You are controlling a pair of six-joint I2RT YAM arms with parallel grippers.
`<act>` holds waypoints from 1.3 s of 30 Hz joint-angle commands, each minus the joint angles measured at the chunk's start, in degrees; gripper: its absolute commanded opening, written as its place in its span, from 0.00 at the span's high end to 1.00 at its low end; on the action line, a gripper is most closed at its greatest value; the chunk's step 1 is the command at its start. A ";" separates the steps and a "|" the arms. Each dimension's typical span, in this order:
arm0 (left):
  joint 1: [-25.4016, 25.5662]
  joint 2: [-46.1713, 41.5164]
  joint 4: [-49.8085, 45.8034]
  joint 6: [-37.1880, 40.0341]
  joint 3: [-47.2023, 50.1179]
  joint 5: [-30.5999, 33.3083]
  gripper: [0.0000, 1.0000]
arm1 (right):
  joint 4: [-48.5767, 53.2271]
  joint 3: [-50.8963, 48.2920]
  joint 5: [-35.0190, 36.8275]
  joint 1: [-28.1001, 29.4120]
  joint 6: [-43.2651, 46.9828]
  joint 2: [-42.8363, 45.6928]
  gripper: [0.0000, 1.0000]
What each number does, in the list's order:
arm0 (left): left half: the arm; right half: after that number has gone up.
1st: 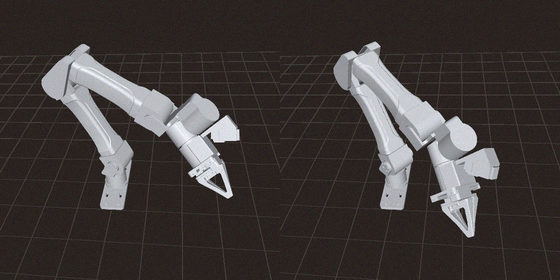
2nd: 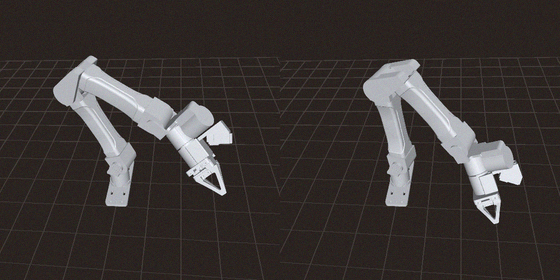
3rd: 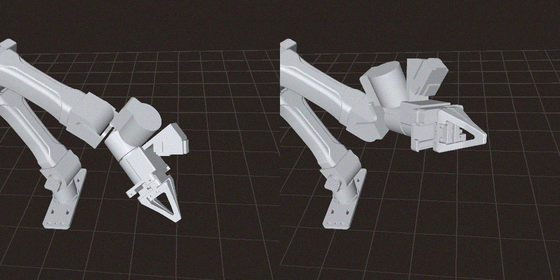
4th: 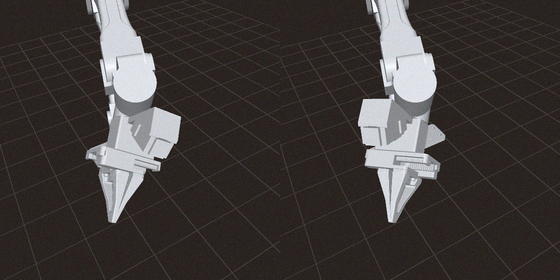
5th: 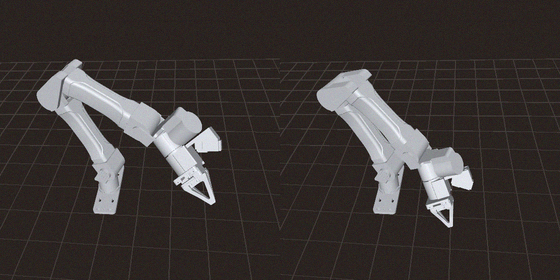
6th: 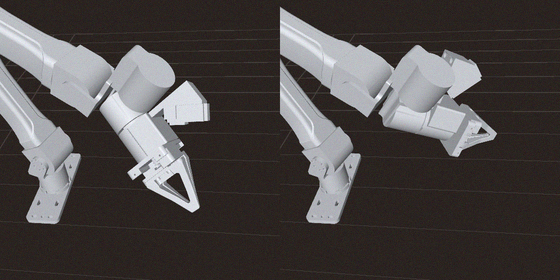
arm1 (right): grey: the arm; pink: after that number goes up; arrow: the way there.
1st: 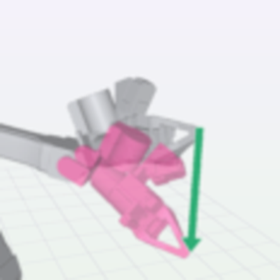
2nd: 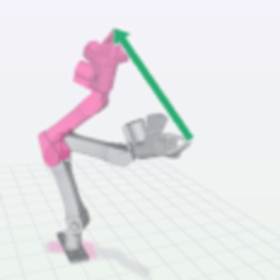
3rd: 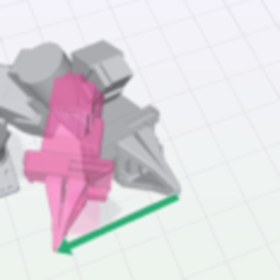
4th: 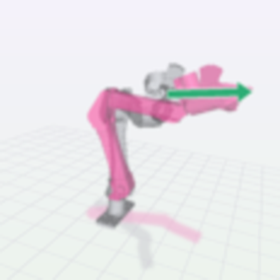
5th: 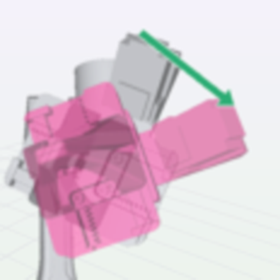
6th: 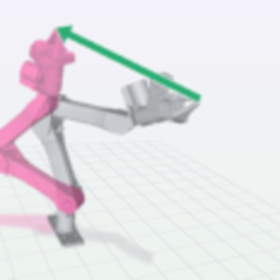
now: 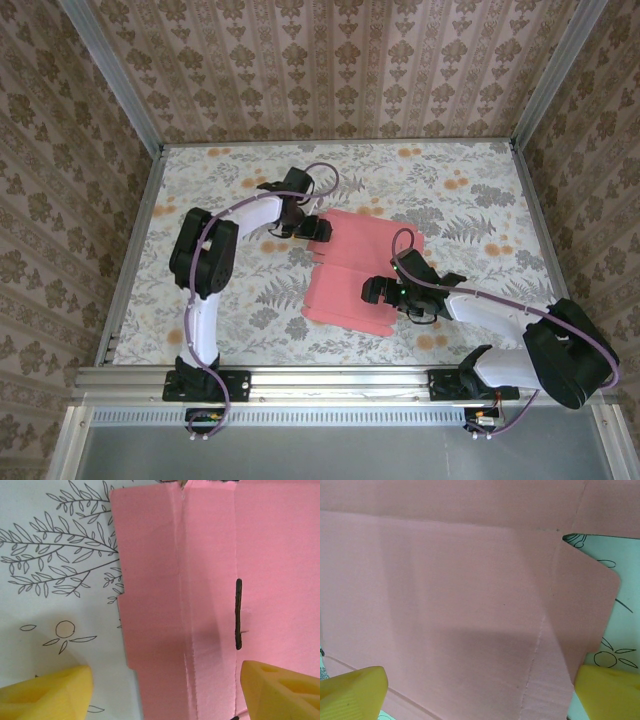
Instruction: Fold the paper box
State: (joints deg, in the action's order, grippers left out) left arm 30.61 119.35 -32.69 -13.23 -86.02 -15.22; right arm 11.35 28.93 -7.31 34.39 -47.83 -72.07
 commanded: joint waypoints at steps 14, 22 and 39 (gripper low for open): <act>1.73 2.20 2.49 -0.68 -1.10 -8.27 0.38 | -0.54 -0.98 0.99 0.41 -0.51 -4.48 0.00; 2.26 2.38 1.49 -0.30 -2.21 -8.67 0.45 | -0.83 -1.07 1.07 0.50 -0.41 -5.03 0.00; 2.32 -0.03 0.22 -1.30 -2.74 -6.46 0.83 | -0.83 -0.81 1.09 0.57 -0.41 -5.21 0.00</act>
State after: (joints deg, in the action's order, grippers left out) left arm 32.60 120.29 -30.65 -14.33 -87.68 -21.78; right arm 11.70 29.69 -6.85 34.41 -48.21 -73.63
